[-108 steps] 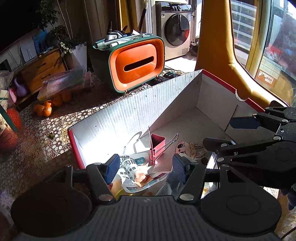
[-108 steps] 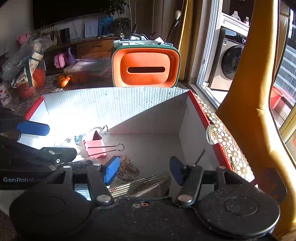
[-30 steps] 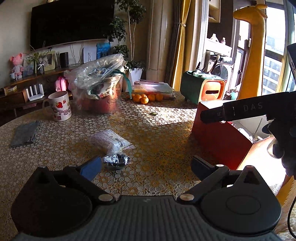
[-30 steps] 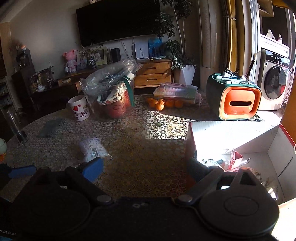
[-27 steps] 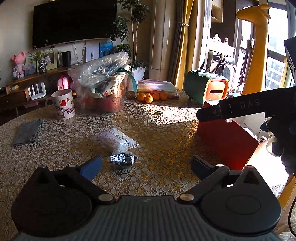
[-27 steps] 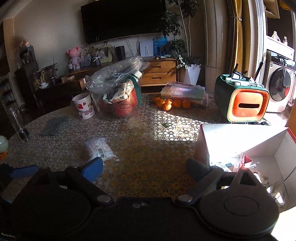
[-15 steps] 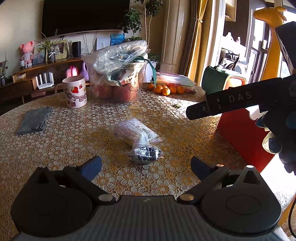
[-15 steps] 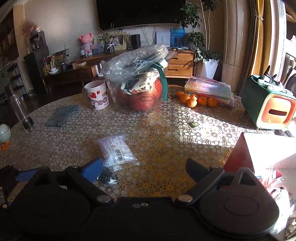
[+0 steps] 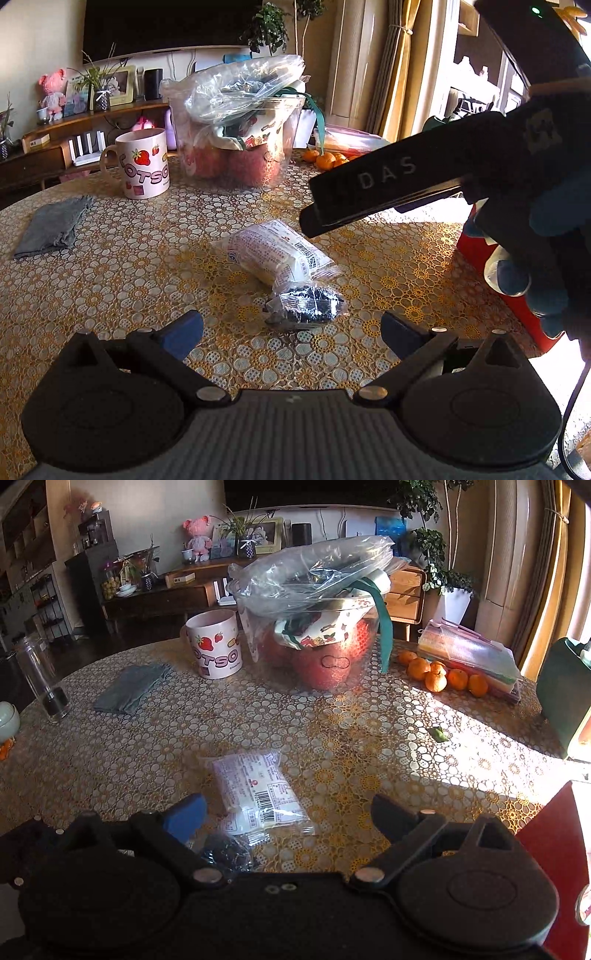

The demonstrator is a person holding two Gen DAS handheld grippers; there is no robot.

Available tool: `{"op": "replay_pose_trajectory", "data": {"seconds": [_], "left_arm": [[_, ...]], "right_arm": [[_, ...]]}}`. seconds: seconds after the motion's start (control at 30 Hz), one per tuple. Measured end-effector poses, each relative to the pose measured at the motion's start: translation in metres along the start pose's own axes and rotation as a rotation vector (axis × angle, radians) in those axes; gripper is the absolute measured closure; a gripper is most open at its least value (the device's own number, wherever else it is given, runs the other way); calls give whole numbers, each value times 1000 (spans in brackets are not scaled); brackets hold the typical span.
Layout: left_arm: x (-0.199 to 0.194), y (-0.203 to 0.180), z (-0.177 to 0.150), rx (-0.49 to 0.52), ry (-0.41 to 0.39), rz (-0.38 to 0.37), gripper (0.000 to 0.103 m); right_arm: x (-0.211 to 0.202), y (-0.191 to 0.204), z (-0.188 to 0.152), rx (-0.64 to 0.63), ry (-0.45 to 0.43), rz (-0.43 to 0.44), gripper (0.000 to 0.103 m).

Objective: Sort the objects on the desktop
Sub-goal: 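Grasp the clear bag of dark items with the left tool while the right tool grasps the white milk packet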

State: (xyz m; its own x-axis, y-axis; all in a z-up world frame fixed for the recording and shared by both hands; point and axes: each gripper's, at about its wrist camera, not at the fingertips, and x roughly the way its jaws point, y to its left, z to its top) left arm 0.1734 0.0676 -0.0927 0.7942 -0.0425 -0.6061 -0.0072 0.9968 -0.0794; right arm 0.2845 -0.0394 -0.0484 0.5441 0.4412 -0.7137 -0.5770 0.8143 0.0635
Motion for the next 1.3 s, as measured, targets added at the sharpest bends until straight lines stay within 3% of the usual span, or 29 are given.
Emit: {"op": "replay_pose_trajectory", "data": {"seconds": [0.67,0.8,0.97,1.07,1.23,1.3], "left_arm": [[47,4,-5,-10,6,-1,5],[51,3,-6,-2,13,-15,21],[52,0,-7,31,3,-11,25],[53,-2,-7,46,8,-12,38],[54,-3,-9,49,13,-3,42],[52,-2,-8,48,10,-3,48]], "right_arm": [[83,18,15,-100,137,32,11],[90,20,16,-114,153,27,15],[95,26,17,-146,168,29,19],[99,27,18,-157,179,32,23],[102,29,17,-166,191,25,28],[103,28,17,-166,196,21,31]]}}
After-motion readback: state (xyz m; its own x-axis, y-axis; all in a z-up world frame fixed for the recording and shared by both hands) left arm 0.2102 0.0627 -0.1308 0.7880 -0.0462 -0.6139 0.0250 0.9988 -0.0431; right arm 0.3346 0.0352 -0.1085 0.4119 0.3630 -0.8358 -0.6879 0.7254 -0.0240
